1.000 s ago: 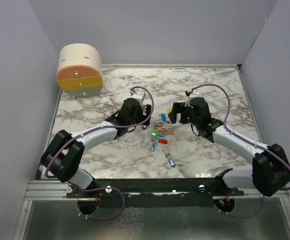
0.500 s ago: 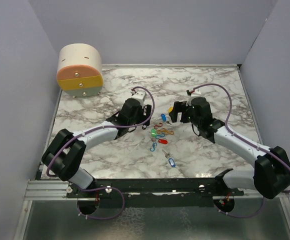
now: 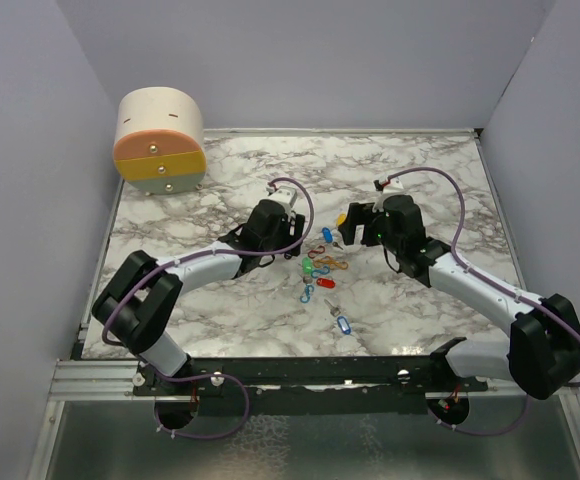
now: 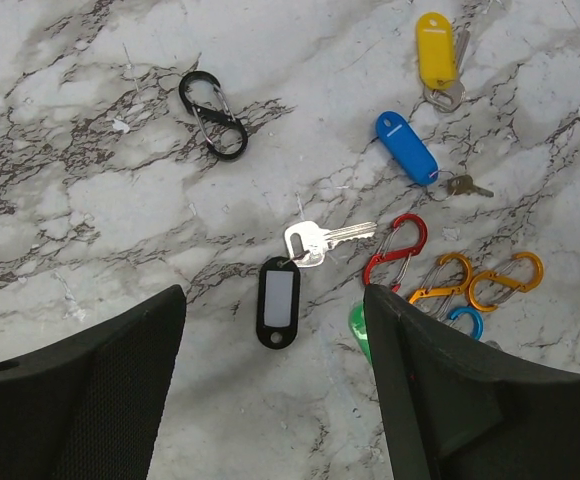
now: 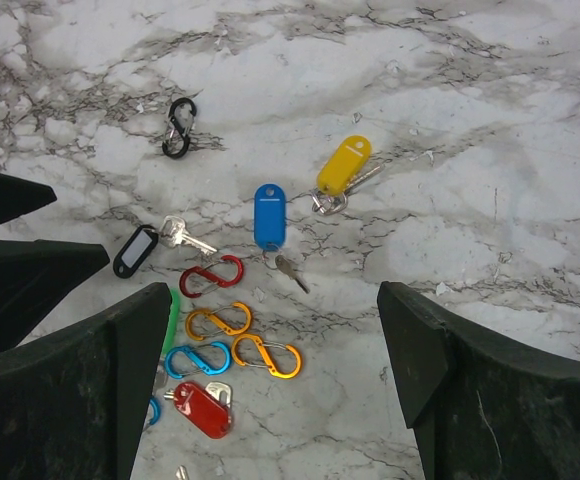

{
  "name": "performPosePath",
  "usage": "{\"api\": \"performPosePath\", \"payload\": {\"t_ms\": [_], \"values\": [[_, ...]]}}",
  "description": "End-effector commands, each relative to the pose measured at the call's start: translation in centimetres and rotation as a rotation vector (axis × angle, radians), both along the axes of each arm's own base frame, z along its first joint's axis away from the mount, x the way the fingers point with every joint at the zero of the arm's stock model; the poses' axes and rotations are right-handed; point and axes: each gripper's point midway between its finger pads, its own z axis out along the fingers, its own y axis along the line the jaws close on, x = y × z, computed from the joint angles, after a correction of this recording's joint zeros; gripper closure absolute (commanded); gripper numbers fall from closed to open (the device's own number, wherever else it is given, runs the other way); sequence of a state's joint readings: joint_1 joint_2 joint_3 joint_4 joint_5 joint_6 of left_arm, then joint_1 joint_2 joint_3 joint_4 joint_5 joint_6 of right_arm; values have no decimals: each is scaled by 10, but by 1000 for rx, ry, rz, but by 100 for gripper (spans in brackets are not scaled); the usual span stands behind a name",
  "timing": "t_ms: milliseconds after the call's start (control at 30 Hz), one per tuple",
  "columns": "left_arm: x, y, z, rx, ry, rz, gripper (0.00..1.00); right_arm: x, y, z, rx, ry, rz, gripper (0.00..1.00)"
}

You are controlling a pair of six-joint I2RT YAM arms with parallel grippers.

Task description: Put the keys on the keyring

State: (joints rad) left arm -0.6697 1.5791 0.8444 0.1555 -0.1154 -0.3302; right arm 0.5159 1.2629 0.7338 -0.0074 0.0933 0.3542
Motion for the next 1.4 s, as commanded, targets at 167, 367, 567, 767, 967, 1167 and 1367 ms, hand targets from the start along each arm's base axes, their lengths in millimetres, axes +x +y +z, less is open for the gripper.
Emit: {"api": "performPosePath", "payload": {"t_ms": [167, 367, 567, 767, 967, 1167, 1367], "values": [[10, -9, 7, -14, -34, -5, 27, 1, -3, -4, -1, 5, -30, 15], [39, -17, 14, -17, -64, 74, 26, 3, -4, -4, -13, 4, -34, 15], [63, -23, -12, 54, -27, 136, 25, 4, -6, -4, -19, -4, -40, 15], [75, -22, -21, 80, -28, 200, 26, 7, -5, -10, -28, 5, -40, 15], [83, -21, -26, 96, -32, 232, 26, 11, -3, -14, -37, 12, -42, 15], [88, -22, -36, 113, -20, 250, 28, 12, -1, -13, -33, 11, -38, 15], [92, -22, -43, 120, -13, 268, 34, 14, -2, -13, -38, 8, -43, 15]]}}
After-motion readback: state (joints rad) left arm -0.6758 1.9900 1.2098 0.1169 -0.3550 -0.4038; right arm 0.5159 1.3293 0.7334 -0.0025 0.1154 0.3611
